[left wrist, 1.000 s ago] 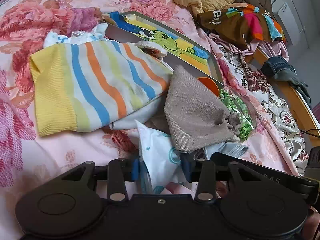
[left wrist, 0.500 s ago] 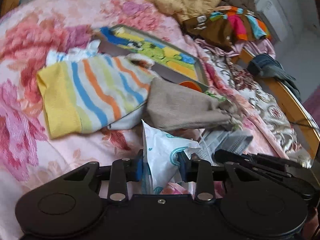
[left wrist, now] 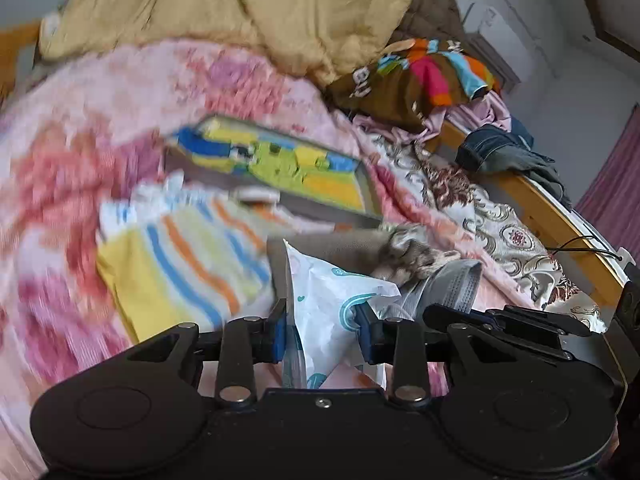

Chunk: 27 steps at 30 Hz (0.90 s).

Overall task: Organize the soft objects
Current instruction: 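Carry the packet and the face mask over the grey painting tray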

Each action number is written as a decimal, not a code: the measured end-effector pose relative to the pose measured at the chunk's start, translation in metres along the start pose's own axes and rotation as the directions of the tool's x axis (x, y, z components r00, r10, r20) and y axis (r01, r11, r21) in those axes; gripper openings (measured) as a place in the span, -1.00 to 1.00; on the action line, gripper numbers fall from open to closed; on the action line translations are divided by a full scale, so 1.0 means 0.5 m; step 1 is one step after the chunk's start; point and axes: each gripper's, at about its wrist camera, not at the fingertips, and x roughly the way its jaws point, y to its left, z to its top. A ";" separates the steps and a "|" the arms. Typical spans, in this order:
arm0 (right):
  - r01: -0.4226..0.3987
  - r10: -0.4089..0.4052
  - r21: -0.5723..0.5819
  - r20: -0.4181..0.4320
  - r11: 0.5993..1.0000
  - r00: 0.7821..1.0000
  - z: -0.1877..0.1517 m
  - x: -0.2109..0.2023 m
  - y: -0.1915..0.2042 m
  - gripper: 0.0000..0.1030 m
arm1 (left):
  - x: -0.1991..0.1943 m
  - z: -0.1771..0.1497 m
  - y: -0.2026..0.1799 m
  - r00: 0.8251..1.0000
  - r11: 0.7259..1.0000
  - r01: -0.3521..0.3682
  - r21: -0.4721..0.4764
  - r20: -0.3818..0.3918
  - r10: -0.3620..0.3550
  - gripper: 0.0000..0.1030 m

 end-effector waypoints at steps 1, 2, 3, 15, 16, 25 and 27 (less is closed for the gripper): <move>0.007 -0.007 -0.011 0.017 1.000 1.000 0.005 -0.003 0.002 -0.95 | -0.002 0.009 -0.004 1.000 1.000 -0.002 0.009 0.011 0.002 -0.30; 0.013 -0.013 -0.021 0.031 1.000 0.999 0.009 -0.006 0.005 -0.95 | -0.004 0.017 -0.007 1.000 1.000 -0.003 0.011 0.023 0.003 -0.30; 0.019 -0.017 -0.031 0.045 0.999 0.999 0.014 -0.008 0.006 -0.95 | -0.004 0.025 -0.010 0.999 1.000 -0.005 0.008 0.035 0.004 -0.30; 0.088 -0.078 -0.080 0.120 0.993 0.990 0.029 -0.022 0.000 -0.97 | 0.029 0.098 -0.033 0.999 0.999 -0.047 0.004 0.005 0.047 -0.30; 0.090 -0.081 -0.075 0.123 0.993 0.989 0.030 -0.024 -0.003 -0.97 | 0.027 0.112 -0.038 0.998 0.998 -0.055 0.025 -0.009 0.055 -0.30; 0.093 -0.087 -0.026 0.170 0.995 0.982 0.072 -0.009 -0.047 -0.97 | 0.021 0.241 -0.116 0.979 0.971 -0.097 0.217 -0.153 0.132 -0.29; 0.088 -0.085 -0.008 0.176 0.996 0.981 0.079 -0.006 -0.057 -0.97 | 0.039 0.249 -0.129 0.980 0.964 -0.108 0.241 -0.136 0.144 -0.29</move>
